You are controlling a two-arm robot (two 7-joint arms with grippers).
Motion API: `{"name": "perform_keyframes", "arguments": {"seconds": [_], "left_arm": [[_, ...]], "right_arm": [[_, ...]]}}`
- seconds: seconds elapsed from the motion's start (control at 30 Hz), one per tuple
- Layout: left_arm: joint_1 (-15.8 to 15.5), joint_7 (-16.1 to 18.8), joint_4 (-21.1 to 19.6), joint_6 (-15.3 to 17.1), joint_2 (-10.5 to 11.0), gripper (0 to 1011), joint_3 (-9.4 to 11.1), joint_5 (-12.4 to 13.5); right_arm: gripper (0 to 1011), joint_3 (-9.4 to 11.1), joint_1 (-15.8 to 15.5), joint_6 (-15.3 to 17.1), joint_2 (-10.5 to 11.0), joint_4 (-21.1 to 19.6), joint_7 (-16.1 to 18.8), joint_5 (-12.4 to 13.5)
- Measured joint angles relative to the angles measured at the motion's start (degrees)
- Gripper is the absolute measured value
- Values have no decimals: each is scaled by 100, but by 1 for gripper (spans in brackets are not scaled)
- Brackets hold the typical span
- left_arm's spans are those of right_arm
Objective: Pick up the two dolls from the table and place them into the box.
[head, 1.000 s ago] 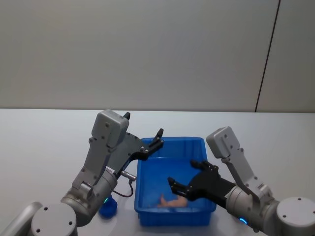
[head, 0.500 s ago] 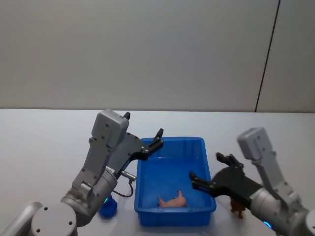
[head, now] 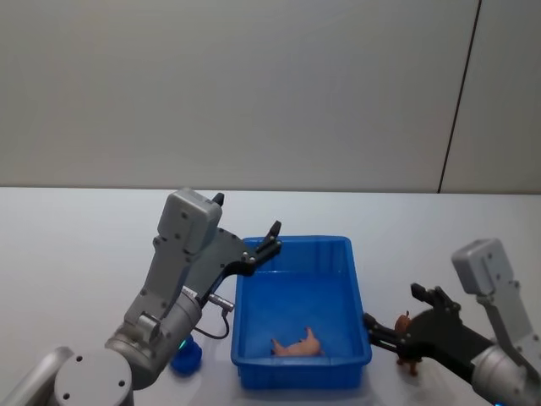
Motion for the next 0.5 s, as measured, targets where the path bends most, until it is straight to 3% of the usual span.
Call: {"name": "perform_keyframes", "arguments": {"seconds": [0.5], "left_arm": [[0, 0, 0, 0, 0, 1001, 0, 0]], "right_arm": [[1001, 79, -222, 145, 200, 63, -156, 14]]}}
